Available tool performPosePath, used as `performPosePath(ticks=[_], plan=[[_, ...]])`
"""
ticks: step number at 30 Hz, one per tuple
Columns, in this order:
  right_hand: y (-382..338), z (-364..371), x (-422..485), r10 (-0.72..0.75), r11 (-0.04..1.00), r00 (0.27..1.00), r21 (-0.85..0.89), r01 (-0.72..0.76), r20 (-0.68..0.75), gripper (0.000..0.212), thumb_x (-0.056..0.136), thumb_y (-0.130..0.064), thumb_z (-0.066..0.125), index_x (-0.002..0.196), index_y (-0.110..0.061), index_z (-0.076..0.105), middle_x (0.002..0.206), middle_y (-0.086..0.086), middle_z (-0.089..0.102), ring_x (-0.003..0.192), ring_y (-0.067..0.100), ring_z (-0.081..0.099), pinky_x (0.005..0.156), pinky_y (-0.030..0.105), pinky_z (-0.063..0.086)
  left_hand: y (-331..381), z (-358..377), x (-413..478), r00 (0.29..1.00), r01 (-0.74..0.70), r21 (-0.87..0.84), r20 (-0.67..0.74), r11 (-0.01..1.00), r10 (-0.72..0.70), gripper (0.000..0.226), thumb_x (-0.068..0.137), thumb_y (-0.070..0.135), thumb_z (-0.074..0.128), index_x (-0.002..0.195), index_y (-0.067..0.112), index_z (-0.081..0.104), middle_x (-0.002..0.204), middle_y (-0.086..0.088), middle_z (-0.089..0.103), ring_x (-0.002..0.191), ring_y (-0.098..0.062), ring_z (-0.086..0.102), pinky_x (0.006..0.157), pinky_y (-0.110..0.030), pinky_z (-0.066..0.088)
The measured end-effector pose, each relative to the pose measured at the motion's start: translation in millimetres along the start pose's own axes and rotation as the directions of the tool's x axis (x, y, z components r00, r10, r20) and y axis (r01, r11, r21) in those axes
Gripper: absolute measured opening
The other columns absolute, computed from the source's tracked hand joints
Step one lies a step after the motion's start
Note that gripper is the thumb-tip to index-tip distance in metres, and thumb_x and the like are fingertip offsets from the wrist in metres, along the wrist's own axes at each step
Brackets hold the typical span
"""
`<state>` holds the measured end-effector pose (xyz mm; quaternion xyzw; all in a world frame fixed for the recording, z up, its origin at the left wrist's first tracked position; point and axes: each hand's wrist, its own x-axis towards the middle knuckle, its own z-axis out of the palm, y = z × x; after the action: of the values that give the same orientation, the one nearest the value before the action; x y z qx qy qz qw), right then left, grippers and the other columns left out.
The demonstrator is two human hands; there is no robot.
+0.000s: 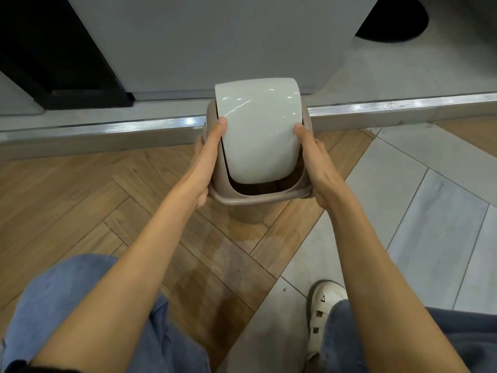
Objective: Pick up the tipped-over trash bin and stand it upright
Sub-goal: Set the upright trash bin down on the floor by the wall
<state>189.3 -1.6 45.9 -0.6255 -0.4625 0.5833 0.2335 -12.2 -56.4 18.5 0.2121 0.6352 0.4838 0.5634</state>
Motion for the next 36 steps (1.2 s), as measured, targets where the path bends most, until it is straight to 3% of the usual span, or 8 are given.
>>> performPosePath(ticks=[3,11,14,17,25,29,33,36], plan=[[-4.7,5.8,-0.3,0.023,0.999,1.0,0.048,-0.022,-0.005,0.106,0.055,-0.095,0.038,0.142,-0.035,0.041,0.136,-0.002,0.056,0.115,0.025,0.058,0.093,0.055,0.052,2.4,1.6,4.2,0.999,-0.037,-0.029,-0.041,0.999,0.036,0.147,0.031,0.105,0.063,0.158,0.038,0.037,0.158,0.01,0.051,0.138,-0.014,0.055,0.12,-0.046,0.039],[-23.8,24.3,17.7,0.016,0.992,0.997,0.125,-0.006,-0.081,0.11,0.05,-0.097,0.036,0.136,-0.029,0.05,0.132,-0.002,0.059,0.115,0.024,0.059,0.098,0.051,0.049,12.9,8.0,25.3,0.978,-0.117,-0.101,-0.183,0.988,0.097,0.134,0.023,0.105,0.061,0.139,0.037,0.062,0.133,0.005,0.072,0.121,-0.021,0.068,0.11,-0.048,0.05],[-33.1,30.8,27.7,0.017,0.992,0.995,0.122,-0.005,-0.095,0.112,0.049,-0.096,0.033,0.137,-0.029,0.05,0.133,0.0,0.059,0.116,0.027,0.058,0.098,0.052,0.048,21.0,6.0,37.1,0.976,-0.119,-0.082,-0.194,0.989,0.101,0.129,0.03,0.106,0.06,0.139,0.036,0.062,0.132,0.005,0.073,0.121,-0.022,0.068,0.109,-0.049,0.051],[-40.5,36.6,38.9,0.0,0.992,0.995,0.124,0.013,-0.1,0.114,0.049,-0.096,0.033,0.138,-0.026,0.05,0.137,0.003,0.056,0.118,0.029,0.057,0.1,0.051,0.047,27.6,1.6,51.3,0.974,-0.119,-0.055,-0.202,0.991,0.106,0.14,0.023,0.108,0.056,0.143,0.036,0.058,0.135,0.003,0.071,0.121,-0.023,0.067,0.109,-0.049,0.05],[-58.0,45.8,65.8,-0.02,0.993,0.995,0.114,0.032,-0.101,0.115,0.046,-0.096,0.031,0.135,-0.025,0.051,0.133,0.004,0.058,0.114,0.027,0.058,0.099,0.049,0.049,41.4,-2.6,82.2,0.961,-0.127,-0.027,-0.25,0.992,0.116,0.12,0.042,0.103,0.053,0.141,0.035,0.06,0.135,0.003,0.071,0.122,-0.025,0.066,0.111,-0.05,0.049],[-66.8,48.7,73.5,-0.035,0.994,0.996,0.105,0.043,-0.078,0.105,0.062,-0.091,0.034,0.141,-0.022,0.045,0.136,0.005,0.055,0.115,0.027,0.056,0.101,0.05,0.047,52.1,-0.9,87.7,0.952,-0.147,-0.022,-0.275,0.989,0.135,0.12,0.044,0.101,0.051,0.143,0.034,0.059,0.139,0.004,0.067,0.127,-0.023,0.062,0.113,-0.049,0.046],[-72.3,52.0,81.6,-0.04,0.994,0.997,0.094,0.047,-0.072,0.11,0.059,-0.09,0.031,0.144,-0.022,0.041,0.138,0.007,0.054,0.117,0.03,0.055,0.101,0.052,0.046,52.5,-11.4,111.2,0.953,-0.162,-0.026,-0.265,0.986,0.149,0.143,0.017,0.109,0.053,0.139,0.035,0.063,0.138,0.004,0.069,0.126,-0.024,0.064,0.112,-0.05,0.047],[-72.4,53.6,83.1,-0.027,0.995,0.997,0.096,0.034,-0.073,0.1,0.074,-0.086,0.032,0.149,-0.02,0.034,0.146,0.007,0.045,0.123,0.032,0.049,0.101,0.052,0.043,54.0,-13.3,112.3,0.952,-0.162,-0.013,-0.266,0.987,0.152,0.139,0.022,0.11,0.052,0.138,0.034,0.064,0.136,0.003,0.07,0.123,-0.024,0.065,0.11,-0.049,0.049]])
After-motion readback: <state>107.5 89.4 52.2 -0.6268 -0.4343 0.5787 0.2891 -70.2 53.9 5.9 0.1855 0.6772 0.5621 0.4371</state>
